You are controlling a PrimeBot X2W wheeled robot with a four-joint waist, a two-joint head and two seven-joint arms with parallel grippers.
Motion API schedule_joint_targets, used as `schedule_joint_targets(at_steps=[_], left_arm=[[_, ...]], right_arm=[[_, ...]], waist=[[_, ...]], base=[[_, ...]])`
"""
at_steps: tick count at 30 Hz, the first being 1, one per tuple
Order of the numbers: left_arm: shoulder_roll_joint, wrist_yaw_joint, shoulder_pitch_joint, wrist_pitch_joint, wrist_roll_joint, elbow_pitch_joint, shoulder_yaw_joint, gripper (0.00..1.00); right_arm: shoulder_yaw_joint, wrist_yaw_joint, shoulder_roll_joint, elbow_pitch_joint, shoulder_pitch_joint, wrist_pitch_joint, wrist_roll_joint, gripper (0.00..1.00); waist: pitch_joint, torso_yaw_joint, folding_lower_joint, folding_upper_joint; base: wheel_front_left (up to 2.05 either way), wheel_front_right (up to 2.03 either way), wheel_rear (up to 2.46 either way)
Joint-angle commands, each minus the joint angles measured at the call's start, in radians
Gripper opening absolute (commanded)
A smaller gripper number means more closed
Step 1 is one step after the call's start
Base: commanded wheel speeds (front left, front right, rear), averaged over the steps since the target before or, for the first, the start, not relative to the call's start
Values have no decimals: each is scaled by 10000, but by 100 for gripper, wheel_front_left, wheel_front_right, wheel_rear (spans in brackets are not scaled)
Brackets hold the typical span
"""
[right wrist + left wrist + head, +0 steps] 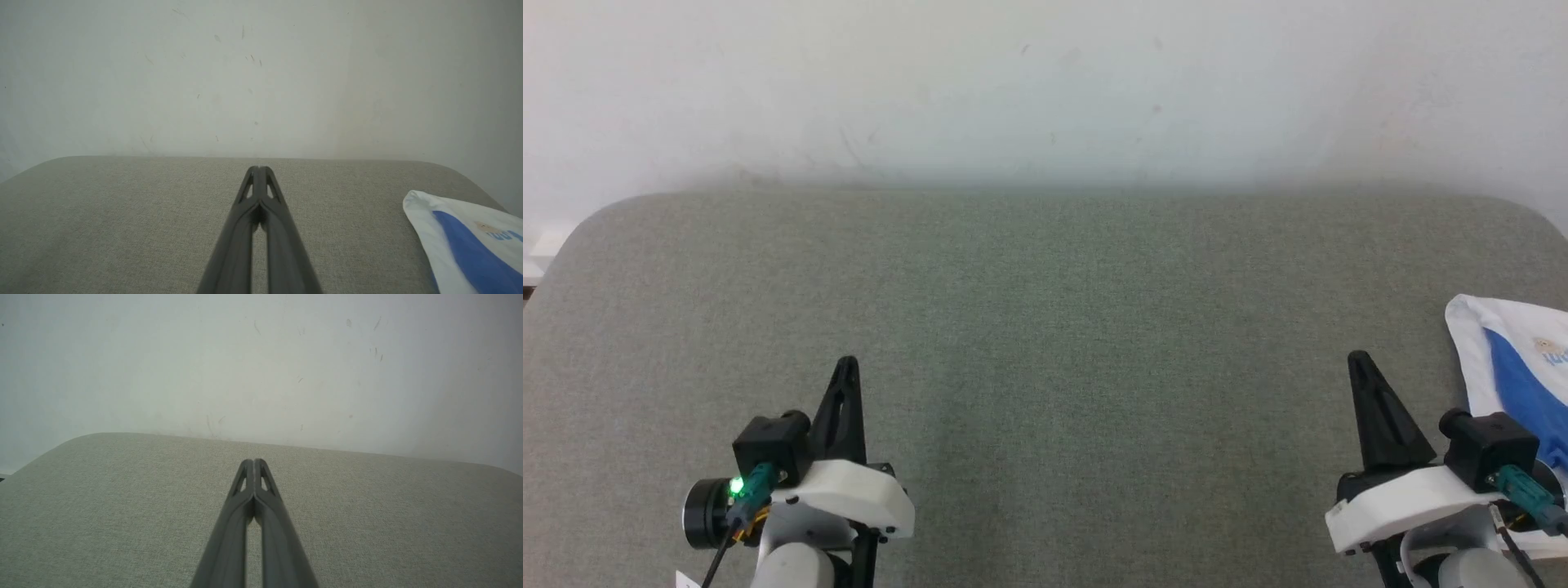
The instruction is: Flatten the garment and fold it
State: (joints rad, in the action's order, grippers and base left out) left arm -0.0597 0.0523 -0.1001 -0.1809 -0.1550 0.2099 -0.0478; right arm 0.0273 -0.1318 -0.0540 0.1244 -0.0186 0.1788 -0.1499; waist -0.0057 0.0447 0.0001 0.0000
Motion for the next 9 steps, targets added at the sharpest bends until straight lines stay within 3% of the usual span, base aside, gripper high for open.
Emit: schedule_joint_targets(at_steps=[1, 9], left_arm=[[30, -109, 196, 85, 168, -112, 52, 0], [35, -144, 263, 228, 282, -277, 88, 0]], right_arm=[[-27, 4, 12, -87, 60, -64, 127, 0], [-47, 4, 14, -183, 70, -207, 241, 0]], waist=[[1, -9, -1, 0], [6, -45, -1, 0]], base=[[0, 0, 0], [0, 0, 0]])
